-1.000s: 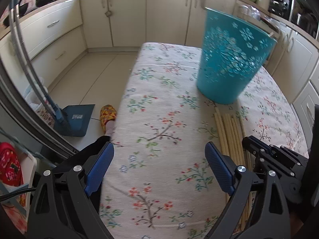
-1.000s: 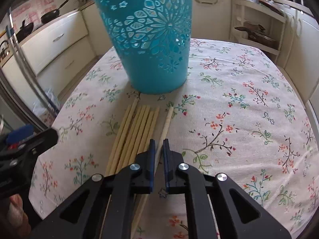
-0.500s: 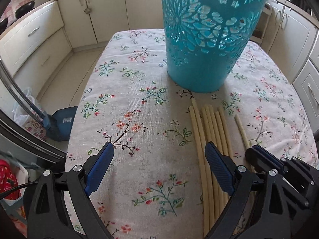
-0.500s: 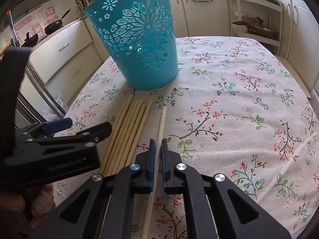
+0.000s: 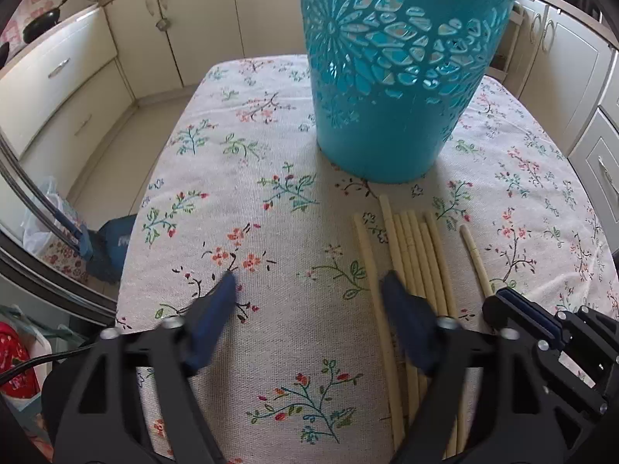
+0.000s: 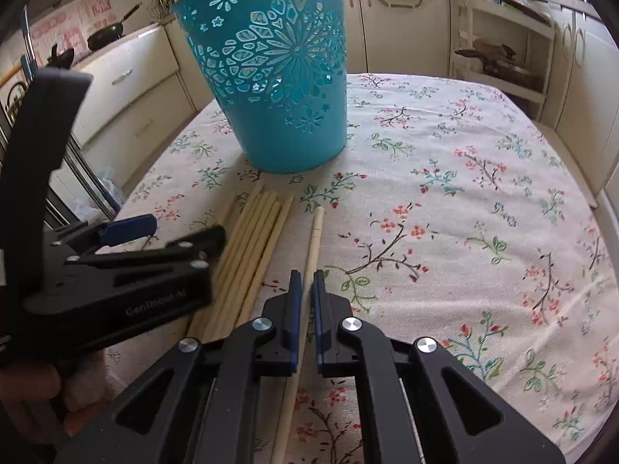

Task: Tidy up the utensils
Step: 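Lower the left gripper to the bundle and grasp another chopstick, then carry the chopstick into the teal cup with the left gripper while the right gripper grasps a loose chopstick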

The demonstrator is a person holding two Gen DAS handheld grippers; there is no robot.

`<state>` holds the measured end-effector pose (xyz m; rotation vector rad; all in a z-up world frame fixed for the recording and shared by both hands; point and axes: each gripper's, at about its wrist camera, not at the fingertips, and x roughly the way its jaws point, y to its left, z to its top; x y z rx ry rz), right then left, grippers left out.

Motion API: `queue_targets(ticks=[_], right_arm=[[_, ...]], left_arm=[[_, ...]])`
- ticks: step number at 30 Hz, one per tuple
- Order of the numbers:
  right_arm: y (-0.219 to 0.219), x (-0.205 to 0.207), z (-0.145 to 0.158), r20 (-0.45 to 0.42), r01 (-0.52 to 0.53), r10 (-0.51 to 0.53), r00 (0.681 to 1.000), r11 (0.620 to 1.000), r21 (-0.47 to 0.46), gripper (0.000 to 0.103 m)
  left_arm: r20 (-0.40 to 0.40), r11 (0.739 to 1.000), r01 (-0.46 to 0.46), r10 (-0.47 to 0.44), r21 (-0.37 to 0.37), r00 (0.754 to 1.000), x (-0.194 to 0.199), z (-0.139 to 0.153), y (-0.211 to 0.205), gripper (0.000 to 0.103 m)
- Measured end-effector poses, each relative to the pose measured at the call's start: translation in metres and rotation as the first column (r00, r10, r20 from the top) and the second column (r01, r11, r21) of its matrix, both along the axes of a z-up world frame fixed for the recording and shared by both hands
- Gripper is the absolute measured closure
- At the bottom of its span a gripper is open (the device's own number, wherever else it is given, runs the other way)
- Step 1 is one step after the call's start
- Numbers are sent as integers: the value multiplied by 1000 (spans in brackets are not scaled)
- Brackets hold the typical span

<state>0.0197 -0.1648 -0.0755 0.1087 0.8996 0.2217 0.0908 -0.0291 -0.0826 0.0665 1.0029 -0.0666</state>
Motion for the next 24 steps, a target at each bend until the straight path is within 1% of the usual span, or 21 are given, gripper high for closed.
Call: queue_targets(ticks=[2, 3, 5, 6, 8, 10, 13, 14, 16, 17, 18, 19, 20, 21, 22, 24], right_arm=[[-1, 2, 0, -7, 0, 0, 1000, 1000, -9, 98], [-1, 3, 0, -9, -2, 2, 1000, 1000, -14, 98], [-1, 6, -1, -10, -4, 4, 1000, 1000, -18, 98], [-2, 8, -1, -9, -2, 2, 1000, 1000, -15, 98], [-3, 9, -2, -2, 2, -2, 1000, 1000, 2, 98], [-9, 11, -4, -7, 9, -9, 1000, 999, 47, 98], [-17, 12, -7, -20, 22, -19, 1000, 992, 121, 98], [-18, 12, -7, -22, 24, -21, 1000, 991, 133, 98], [-18, 12, -7, -21, 25, -23, 1000, 990, 136, 98], [-18, 11, -6, -19, 24, -22, 1000, 991, 133, 98], [-17, 11, -6, -18, 24, -22, 1000, 991, 130, 98], [-17, 11, -6, -18, 25, -22, 1000, 991, 132, 98], [-17, 11, -6, -18, 25, -23, 1000, 991, 134, 98], [-18, 11, -6, -19, 25, -23, 1000, 990, 139, 98], [-18, 10, -6, -19, 26, -23, 1000, 990, 142, 98], [-19, 10, -7, -18, 28, -26, 1000, 989, 144, 98]], left_arm=[[8, 1000, 21, -21, -6, 1000, -1, 2, -2, 65], [10, 999, 31, -31, -10, 999, -1, 3, -3, 69], [6, 998, 54, -54, -18, 999, -1, 3, -6, 90], [0, 997, 68, -68, -24, 998, -1, 4, -7, 95], [-25, 995, 92, -94, -45, 995, -2, 6, -8, 97], [-51, 991, 96, -101, -92, 994, -3, 8, -2, 98], [-19, 983, 100, -104, -156, 994, -15, 30, 9, 98], [21, 976, 109, -107, -190, 994, -20, 48, 14, 98], [108, 963, 130, -107, -236, 988, -26, 79, 21, 98], [176, 953, 148, -104, -263, 979, -30, 101, 25, 98], [227, 946, 162, -99, -280, 969, -31, 118, 27, 98], [298, 937, 178, -85, -300, 951, -32, 141, 29, 98], [333, 933, 185, -77, -308, 940, -30, 153, 29, 98], [386, 928, 197, -64, -316, 920, -27, 171, 28, 98], [412, 927, 201, -57, -315, 909, -24, 180, 26, 98], [474, 930, 204, -36, -307, 880, -13, 200, 20, 98]])
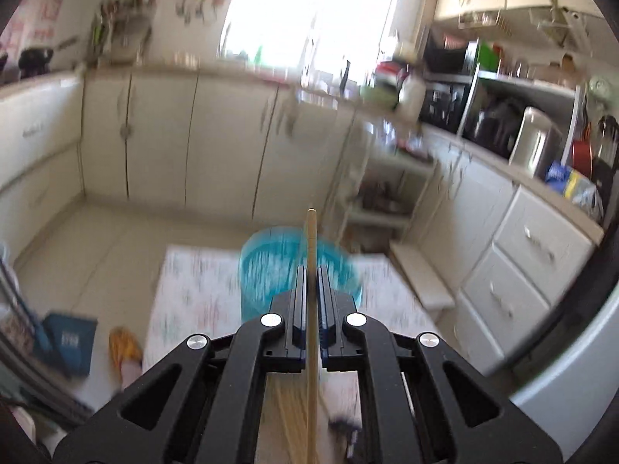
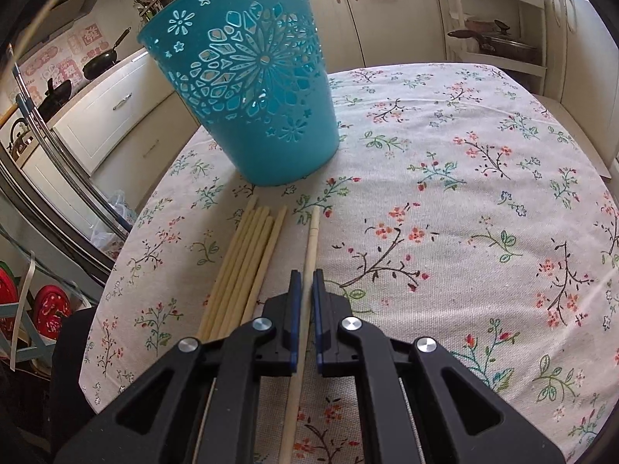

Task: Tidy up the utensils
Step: 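Carry the chopstick into the teal cup with the left gripper while the right gripper grasps a loose chopstick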

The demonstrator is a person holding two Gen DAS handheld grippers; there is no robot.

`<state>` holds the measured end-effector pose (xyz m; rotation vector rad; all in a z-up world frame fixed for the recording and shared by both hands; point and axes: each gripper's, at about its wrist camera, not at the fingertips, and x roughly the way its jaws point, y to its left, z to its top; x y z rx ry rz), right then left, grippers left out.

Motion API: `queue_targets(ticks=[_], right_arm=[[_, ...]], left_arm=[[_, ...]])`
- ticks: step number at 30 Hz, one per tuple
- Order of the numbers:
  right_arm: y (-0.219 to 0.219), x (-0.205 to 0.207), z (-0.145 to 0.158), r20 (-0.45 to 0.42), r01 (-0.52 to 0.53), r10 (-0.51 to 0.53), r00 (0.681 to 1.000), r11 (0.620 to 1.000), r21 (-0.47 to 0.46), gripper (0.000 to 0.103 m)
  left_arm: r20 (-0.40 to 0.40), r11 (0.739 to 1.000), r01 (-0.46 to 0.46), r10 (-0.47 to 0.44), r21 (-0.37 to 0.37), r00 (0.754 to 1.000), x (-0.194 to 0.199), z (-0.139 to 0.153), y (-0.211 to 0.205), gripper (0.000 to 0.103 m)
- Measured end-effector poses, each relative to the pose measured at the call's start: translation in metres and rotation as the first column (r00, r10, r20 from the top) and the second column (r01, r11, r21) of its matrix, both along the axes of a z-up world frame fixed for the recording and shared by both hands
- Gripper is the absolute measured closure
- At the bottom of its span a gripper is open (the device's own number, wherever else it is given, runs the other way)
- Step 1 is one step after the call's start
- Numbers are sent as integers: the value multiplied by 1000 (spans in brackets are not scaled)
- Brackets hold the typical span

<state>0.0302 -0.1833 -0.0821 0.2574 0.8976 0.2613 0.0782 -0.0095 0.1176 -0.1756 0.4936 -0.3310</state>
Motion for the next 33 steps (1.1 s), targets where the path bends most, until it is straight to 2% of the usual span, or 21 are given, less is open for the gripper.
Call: queue_targets(ticks=[4, 9, 12, 15, 19, 24, 27, 29, 31, 33], right_arm=[[-2, 0, 0, 0, 0, 0, 1000, 1000, 5, 98], [-5, 0, -1, -4, 2, -1, 1000, 1000, 29, 98], [-4, -1, -1, -4, 3, -3, 1000, 999, 33, 98], [-5, -1, -1, -5, 3, -3, 1000, 999, 40, 98], [-6, -1, -1, -6, 3, -2, 1000, 999, 46, 98], [-8, -1, -1, -7, 3, -2, 1000, 999, 54, 98], [-8, -1, -1, -5, 3, -2, 1000, 999, 52, 98], [-8, -1, -1, -5, 2, -2, 1000, 999, 51, 98], [-9, 0, -1, -7, 3, -2, 1000, 998, 55, 98], [-9, 0, -1, -8, 6, -6, 1000, 999, 51, 98]], left_arm=[[108, 999, -49, 50, -11, 993, 28, 29, -14, 98], [204, 986, -160, 167, -49, 965, 61, 49, -20, 98], [216, 976, -211, 217, -51, 952, 81, 44, -25, 98], [220, 968, -249, 246, -14, 944, 100, 27, -34, 98], [171, 966, -255, 243, 51, 955, 113, 0, -44, 98], [111, 965, -249, 239, 86, 965, 100, -24, -38, 96], [101, 963, -249, 238, 104, 966, 81, -30, -29, 77], [108, 956, -271, 260, 109, 960, 61, -33, -19, 51], [119, 949, -295, 281, 114, 952, 42, -37, -9, 42], [122, 939, -316, 301, 132, 946, 18, -47, 4, 37]])
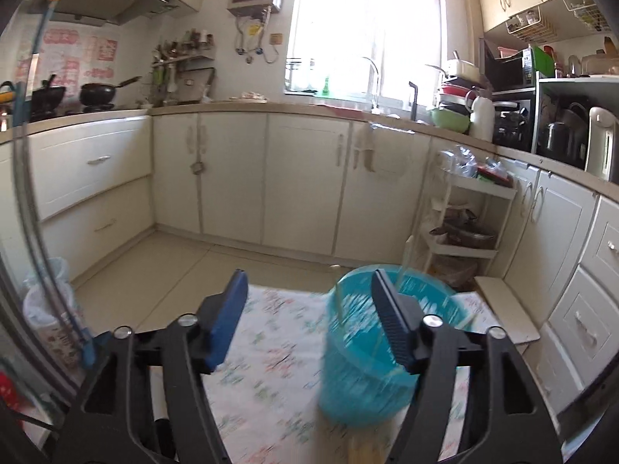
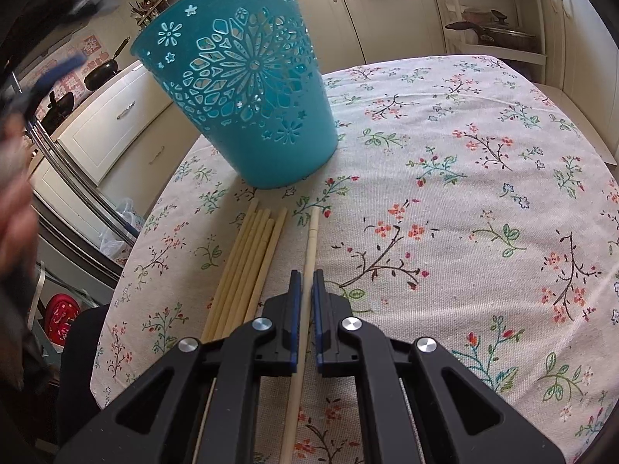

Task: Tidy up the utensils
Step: 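Carry the chopstick into the teal cup with the left gripper while the right gripper grasps a loose chopstick, then lift the chopstick over the teal cup and release it with the right gripper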

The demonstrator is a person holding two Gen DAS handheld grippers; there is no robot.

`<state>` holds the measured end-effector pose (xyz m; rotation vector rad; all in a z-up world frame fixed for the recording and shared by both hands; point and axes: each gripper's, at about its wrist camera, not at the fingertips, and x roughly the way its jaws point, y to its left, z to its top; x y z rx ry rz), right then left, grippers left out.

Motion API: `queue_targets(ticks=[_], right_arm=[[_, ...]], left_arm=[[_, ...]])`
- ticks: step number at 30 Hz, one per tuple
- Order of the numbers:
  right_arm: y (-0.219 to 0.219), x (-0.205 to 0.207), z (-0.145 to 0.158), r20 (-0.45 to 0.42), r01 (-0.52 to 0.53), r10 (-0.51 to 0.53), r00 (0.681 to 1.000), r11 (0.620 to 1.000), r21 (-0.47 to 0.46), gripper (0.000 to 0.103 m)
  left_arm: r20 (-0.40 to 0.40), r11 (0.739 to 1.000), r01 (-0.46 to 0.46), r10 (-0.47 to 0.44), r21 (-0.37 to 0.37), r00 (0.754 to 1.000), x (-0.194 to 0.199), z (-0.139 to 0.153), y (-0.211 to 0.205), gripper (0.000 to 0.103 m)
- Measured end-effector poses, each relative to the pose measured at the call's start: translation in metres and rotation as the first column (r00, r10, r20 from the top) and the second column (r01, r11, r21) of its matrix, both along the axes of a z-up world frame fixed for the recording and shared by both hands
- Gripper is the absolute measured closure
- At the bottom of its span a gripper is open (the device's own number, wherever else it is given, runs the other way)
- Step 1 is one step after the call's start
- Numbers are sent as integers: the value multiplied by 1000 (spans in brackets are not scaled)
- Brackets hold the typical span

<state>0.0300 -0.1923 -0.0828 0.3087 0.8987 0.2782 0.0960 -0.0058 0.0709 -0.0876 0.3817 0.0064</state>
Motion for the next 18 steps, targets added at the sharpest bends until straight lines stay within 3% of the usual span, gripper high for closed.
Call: queue_targets(ticks=[3, 6, 8, 12, 14, 18], right_arm=[[12, 0, 4, 9, -1, 2, 1000, 995, -99, 98], [31, -1, 7, 28, -9, 17, 999, 970, -243, 98], [34, -2, 7, 30, -18, 27, 999, 964, -266, 97], [4, -10, 16, 13, 15, -14, 1000, 997, -82, 97], [-11, -20, 30, 48, 26, -27, 998, 999, 21, 97], [-31, -33, 75, 164, 18, -49, 985, 982, 190, 97]], left_arm=[[-33, 999, -24, 25, 25, 999, -18, -21, 13, 27], [-140, 998, -23, 30, 53, 990, -21, -60, 21, 26], [-205, 998, -17, 30, 63, 978, -17, -84, 22, 26], [-326, 998, 14, 8, 65, 945, -12, -122, 23, 25], [-372, 999, 27, -12, 36, 928, -6, -128, 26, 21], [-391, 1000, 11, -15, -12, 920, -4, -131, 37, 16]])
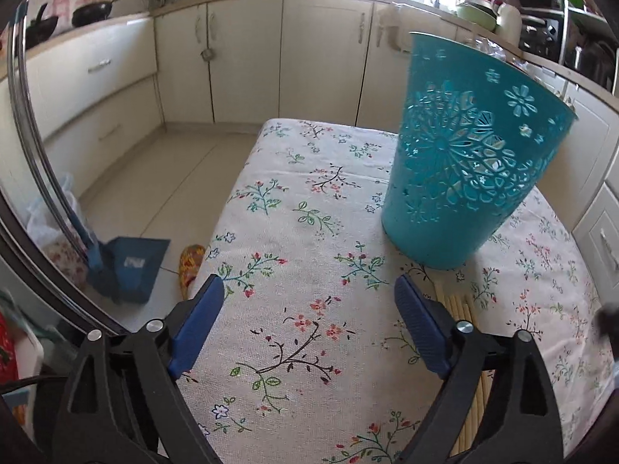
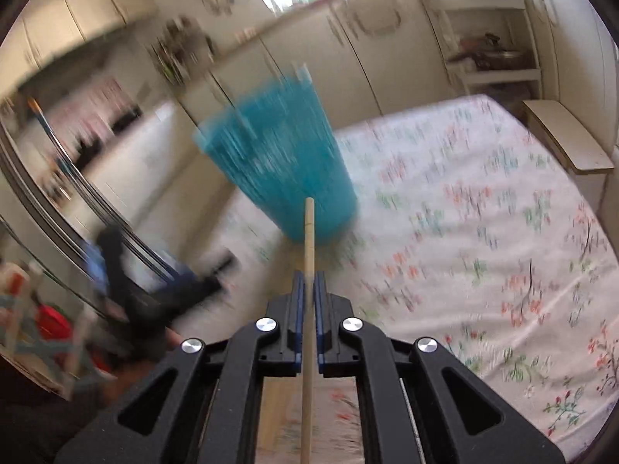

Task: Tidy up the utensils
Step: 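Lift the chopstick over the teal cup and release it with the right gripper, then lower the left gripper to the bundle and grasp another chopstick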

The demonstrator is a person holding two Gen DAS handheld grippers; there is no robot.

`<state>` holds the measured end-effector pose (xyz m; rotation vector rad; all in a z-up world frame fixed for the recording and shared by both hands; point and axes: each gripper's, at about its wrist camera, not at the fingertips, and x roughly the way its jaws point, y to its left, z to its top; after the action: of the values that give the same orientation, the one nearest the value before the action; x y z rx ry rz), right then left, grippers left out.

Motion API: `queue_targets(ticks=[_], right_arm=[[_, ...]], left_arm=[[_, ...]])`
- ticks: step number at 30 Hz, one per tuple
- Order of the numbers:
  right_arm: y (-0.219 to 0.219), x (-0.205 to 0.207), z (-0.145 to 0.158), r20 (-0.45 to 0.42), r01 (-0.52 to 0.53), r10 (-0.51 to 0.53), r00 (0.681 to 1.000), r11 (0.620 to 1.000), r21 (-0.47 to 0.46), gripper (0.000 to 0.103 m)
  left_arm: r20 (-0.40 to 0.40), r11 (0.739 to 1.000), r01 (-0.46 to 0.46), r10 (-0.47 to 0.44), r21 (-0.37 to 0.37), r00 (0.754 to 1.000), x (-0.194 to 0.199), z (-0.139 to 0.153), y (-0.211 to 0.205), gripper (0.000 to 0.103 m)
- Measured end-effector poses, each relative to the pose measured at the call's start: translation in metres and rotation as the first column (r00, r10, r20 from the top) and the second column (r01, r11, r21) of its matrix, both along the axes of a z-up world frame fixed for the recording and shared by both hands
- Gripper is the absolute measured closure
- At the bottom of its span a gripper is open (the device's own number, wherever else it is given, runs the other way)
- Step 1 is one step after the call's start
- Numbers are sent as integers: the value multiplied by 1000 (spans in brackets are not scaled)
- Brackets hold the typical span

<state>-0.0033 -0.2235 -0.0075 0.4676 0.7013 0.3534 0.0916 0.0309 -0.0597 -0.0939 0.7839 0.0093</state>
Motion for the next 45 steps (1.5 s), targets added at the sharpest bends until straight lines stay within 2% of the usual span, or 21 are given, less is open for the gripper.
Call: queue_targets(ticks=[3, 6, 9, 12, 15, 18, 24, 27, 30, 31, 33, 35, 36, 39, 41, 45], right_arm=[[-3, 7, 48, 123, 1, -11, 992, 997, 81, 97], [2, 23, 91, 245, 8, -35, 969, 993, 114, 97], [18, 54, 137, 381, 63, -97, 919, 993, 100, 97], [34, 82, 150, 436, 152, -168, 884, 986, 70, 97], [44, 120, 136, 396, 225, -223, 891, 973, 41, 97], [52, 140, 108, 327, 255, -239, 915, 967, -9, 97], [57, 106, 92, 329, 207, -172, 929, 975, -75, 96], [58, 72, 90, 347, 171, -118, 930, 977, -128, 93], [58, 41, 74, 322, 140, -75, 944, 973, -184, 90], [59, 33, 65, 303, 130, -65, 951, 971, -202, 88], [63, 17, 34, 206, 81, -27, 978, 963, -259, 80], [68, 9, 5, 106, 37, -6, 994, 954, -297, 80], [70, 7, -18, 33, 9, 1, 999, 949, -316, 80], [71, 9, -52, -90, -26, -3, 996, 948, -317, 81], [73, 12, -62, -122, -30, -9, 992, 947, -319, 81], [75, 27, -59, -122, -22, -19, 992, 943, -331, 81]], left_arm=[[-25, 1000, -13, 13, -17, 1000, 4, -4, 1, 15], [-28, 1000, -4, 4, -14, 1000, 6, -5, -1, 14], [-33, 1000, 4, -4, -6, 999, 7, -5, -4, 14], [-33, 1000, 2, -2, -15, 999, 8, -5, -3, 14], [-33, 999, -2, 1, -33, 999, 8, -5, 0, 14], [-31, 999, -3, 2, -51, 1000, 8, -5, 2, 14], [-31, 997, -3, 1, -74, 1000, 9, -7, 6, 14], [-30, 997, -6, 4, -80, 1000, 8, -7, 7, 14], [-32, 996, -14, 11, -88, 999, 9, -8, 9, 14], [-32, 996, -16, 14, -89, 999, 9, -8, 10, 14], [-33, 996, -20, 17, -90, 999, 9, -8, 11, 14], [-34, 996, -22, 19, -89, 999, 9, -8, 11, 14], [-34, 996, -23, 20, -89, 999, 10, -8, 11, 14], [-36, 995, -29, 26, -91, 999, 10, -9, 12, 13], [-38, 995, -35, 32, -94, 999, 10, -9, 12, 13], [-40, 995, -37, 33, -96, 999, 11, -10, 12, 13]])
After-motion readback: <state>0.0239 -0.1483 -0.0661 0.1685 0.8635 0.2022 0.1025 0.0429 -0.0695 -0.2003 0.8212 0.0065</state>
